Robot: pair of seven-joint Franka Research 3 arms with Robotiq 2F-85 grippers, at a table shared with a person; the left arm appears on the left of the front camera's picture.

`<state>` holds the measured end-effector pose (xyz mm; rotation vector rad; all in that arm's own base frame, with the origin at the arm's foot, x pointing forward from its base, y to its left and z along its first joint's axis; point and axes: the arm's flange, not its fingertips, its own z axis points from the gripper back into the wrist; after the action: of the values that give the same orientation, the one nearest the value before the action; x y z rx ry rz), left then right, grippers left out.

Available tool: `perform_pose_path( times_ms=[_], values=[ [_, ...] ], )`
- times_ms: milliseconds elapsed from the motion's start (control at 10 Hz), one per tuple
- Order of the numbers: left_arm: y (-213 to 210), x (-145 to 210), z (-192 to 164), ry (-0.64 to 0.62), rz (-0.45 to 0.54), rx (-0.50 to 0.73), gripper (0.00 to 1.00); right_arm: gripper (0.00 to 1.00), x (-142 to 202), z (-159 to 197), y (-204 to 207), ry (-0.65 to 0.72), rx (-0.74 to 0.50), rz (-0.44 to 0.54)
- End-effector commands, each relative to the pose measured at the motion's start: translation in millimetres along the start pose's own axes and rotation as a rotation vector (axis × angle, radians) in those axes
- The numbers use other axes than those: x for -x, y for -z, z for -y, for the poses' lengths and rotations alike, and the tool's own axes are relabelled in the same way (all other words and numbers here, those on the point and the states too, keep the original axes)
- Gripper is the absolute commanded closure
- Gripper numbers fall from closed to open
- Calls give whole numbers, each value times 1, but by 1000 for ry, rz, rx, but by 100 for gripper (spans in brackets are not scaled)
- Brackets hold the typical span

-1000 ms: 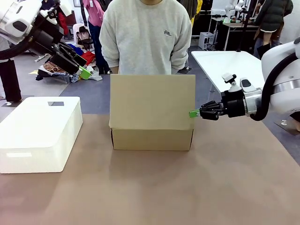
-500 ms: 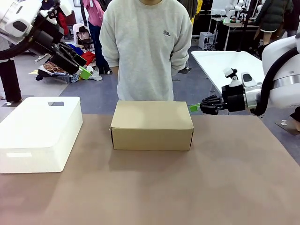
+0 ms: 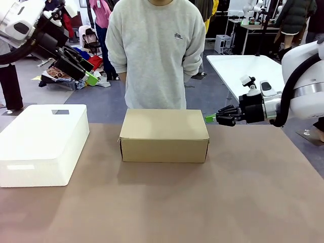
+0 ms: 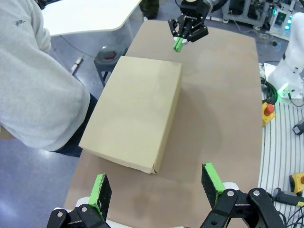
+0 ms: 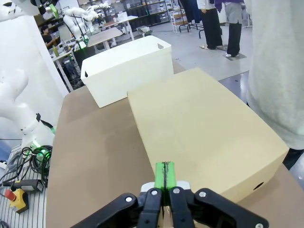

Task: Pack the shoes into the box.
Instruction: Press down on the lid of the Shoes Box.

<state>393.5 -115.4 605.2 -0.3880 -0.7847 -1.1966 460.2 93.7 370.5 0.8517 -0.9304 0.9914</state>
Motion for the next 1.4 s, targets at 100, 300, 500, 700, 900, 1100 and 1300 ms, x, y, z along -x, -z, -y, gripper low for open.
perform_pose_path(
  times_ms=[100,300,500,700,900,1100,1300],
  values=[
    [-1,0,-1,3,20,9,0,100,0,-1,-1,-1,1,3],
    [0,0,0,0,0,0,0,100,0,0,0,0,0,0],
    [12,-2,1,-136,0,-8,0,100,-33,-12,-12,3,-19,-82],
    [27,-12,2,-203,-34,-23,0,61,-64,-26,-24,-34,13,-209],
    [39,-17,-1,-218,-69,-38,20,22,-89,-42,-32,-75,68,-282],
    [52,-21,-2,-241,-87,-40,60,0,-105,-54,-37,-92,104,-332],
    [70,-23,-4,-261,-104,-49,100,0,-117,-64,-42,-109,165,-399]
  ],
)
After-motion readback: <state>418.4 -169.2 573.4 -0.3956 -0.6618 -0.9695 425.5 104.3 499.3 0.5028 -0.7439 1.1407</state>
